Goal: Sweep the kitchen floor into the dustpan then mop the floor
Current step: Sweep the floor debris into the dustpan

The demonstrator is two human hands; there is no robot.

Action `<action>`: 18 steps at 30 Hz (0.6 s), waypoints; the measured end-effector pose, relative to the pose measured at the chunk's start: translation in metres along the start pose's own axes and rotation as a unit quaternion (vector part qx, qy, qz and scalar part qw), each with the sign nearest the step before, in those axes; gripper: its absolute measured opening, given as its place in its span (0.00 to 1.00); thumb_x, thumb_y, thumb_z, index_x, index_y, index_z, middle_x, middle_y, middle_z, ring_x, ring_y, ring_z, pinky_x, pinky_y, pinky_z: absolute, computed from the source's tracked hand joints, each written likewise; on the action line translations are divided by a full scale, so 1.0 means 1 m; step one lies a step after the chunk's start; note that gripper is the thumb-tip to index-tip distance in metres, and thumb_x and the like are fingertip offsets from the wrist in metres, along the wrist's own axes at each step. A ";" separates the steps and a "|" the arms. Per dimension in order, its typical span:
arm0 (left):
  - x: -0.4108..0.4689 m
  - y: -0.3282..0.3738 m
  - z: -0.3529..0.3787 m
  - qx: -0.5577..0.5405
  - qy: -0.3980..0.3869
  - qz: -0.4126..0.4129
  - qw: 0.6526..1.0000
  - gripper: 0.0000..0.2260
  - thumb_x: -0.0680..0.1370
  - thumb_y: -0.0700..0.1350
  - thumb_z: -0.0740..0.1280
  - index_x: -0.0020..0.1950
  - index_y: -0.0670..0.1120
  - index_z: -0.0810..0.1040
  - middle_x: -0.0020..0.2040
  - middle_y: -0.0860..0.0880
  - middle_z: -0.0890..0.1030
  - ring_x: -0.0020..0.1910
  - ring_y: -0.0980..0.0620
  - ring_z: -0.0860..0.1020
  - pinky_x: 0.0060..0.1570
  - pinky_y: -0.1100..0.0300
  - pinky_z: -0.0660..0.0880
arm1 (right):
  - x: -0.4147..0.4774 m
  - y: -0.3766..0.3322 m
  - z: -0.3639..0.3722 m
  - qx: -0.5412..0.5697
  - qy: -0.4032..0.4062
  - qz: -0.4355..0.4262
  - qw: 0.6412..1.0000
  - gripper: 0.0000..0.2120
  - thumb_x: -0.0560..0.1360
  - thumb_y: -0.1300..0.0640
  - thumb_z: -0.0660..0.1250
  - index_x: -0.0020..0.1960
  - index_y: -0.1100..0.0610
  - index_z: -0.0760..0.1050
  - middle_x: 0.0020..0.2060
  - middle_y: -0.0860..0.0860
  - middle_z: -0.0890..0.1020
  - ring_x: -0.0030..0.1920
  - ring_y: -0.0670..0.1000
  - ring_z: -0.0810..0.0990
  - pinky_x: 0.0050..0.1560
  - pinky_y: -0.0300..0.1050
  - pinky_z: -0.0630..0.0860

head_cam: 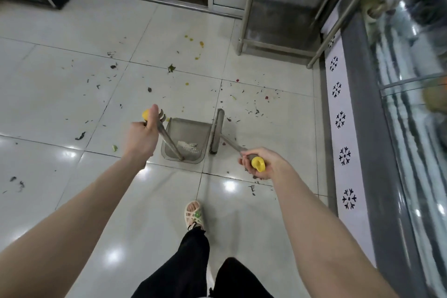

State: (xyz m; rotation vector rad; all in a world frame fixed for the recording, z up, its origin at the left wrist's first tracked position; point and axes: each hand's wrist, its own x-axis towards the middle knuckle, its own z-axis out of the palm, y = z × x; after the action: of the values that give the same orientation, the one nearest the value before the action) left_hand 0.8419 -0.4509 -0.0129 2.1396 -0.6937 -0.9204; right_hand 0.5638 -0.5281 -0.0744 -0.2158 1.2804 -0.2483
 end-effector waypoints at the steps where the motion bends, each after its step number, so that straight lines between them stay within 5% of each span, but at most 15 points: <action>1: 0.008 0.005 -0.004 0.002 -0.005 0.001 1.000 0.32 0.68 0.75 0.53 0.38 0.44 0.67 0.34 0.43 0.65 0.27 0.48 0.65 0.31 0.58 0.63 | 0.005 -0.005 0.006 -0.006 0.001 0.006 1.000 0.05 0.78 0.64 0.64 0.50 0.64 0.69 0.41 0.62 0.77 0.26 0.48 0.77 0.22 0.36 0.75; 4: 0.048 0.026 -0.017 0.008 -0.006 0.015 1.000 0.34 0.64 0.76 0.52 0.37 0.43 0.68 0.34 0.43 0.66 0.32 0.47 0.66 0.34 0.54 0.64 | 0.025 -0.027 0.036 -0.077 0.032 0.024 0.996 0.11 0.78 0.60 0.65 0.56 0.63 0.69 0.41 0.61 0.77 0.30 0.49 0.75 0.20 0.36 0.73; 9: 0.098 0.040 -0.028 0.020 0.000 0.021 1.000 0.30 0.68 0.72 0.55 0.37 0.43 0.69 0.35 0.44 0.66 0.34 0.47 0.65 0.34 0.53 0.63 | 0.054 -0.054 0.072 -0.094 0.055 0.009 0.994 0.04 0.78 0.63 0.64 0.46 0.63 0.71 0.34 0.56 0.73 0.19 0.44 0.72 0.17 0.33 0.69; 18: 0.150 0.056 -0.028 0.041 0.001 0.013 0.999 0.31 0.67 0.73 0.53 0.38 0.44 0.71 0.35 0.43 0.67 0.33 0.47 0.65 0.35 0.53 0.64 | 0.095 -0.067 0.092 -0.129 0.081 0.027 0.988 0.09 0.73 0.61 0.72 0.50 0.65 0.76 0.33 0.56 0.77 0.22 0.45 0.75 0.20 0.34 0.72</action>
State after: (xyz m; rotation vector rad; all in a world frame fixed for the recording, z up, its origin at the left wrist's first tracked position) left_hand 0.9428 -0.5778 -0.0161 2.1977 -0.7690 -0.8889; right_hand 0.6735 -0.6187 -0.1166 -0.3889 1.4772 -0.0534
